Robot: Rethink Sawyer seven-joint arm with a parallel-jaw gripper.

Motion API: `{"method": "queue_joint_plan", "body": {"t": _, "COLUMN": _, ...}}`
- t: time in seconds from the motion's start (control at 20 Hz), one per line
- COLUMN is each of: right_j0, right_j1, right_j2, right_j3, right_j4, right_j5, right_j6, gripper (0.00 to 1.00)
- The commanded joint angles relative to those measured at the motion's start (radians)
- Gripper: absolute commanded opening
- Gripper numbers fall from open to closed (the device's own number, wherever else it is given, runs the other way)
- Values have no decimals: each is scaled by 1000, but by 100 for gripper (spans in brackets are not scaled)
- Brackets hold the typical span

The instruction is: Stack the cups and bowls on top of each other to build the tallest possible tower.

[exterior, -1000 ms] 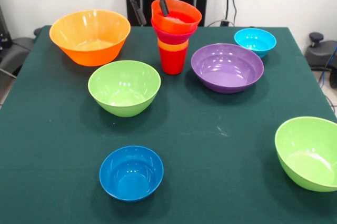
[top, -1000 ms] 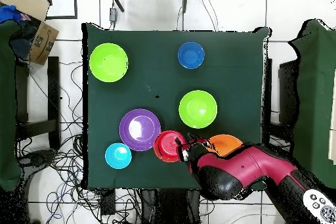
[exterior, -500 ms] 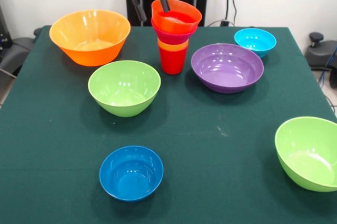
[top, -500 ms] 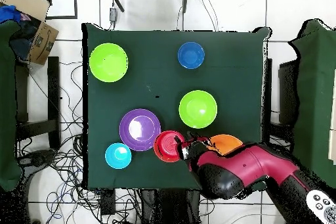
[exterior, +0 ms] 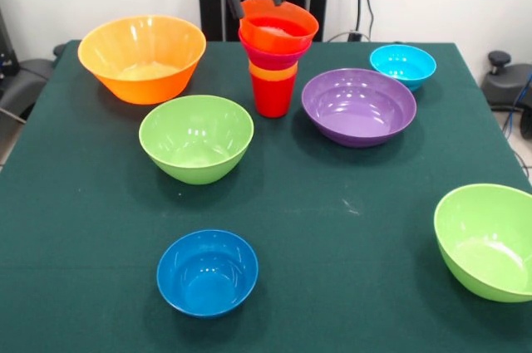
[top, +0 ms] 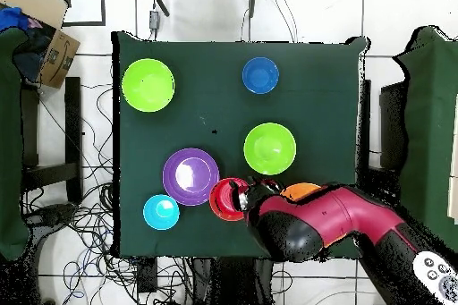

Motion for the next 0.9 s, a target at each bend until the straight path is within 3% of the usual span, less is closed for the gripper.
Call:
{"method": "queue_joint_plan", "body": {"t": 0.05, "right_j0": 137, "right_j1": -11, "right_j2": -30, "right_j3": -115, "right_j4": 0, "right_j5": 146, "right_j6": -122, "gripper": 100}}
{"method": "queue_joint_plan", "body": {"t": 0.5, "right_j0": 293, "right_j1": 105, "right_j2": -159, "right_j3": -270, "right_j4": -85, "right_j5": 132, "right_j6": -94, "gripper": 100}}
{"method": "queue_joint_plan", "body": {"t": 0.9, "right_j0": 375, "right_j1": 174, "right_j2": -227, "right_j3": -371, "right_j4": -106, "right_j5": 120, "right_j6": -109, "gripper": 100}}
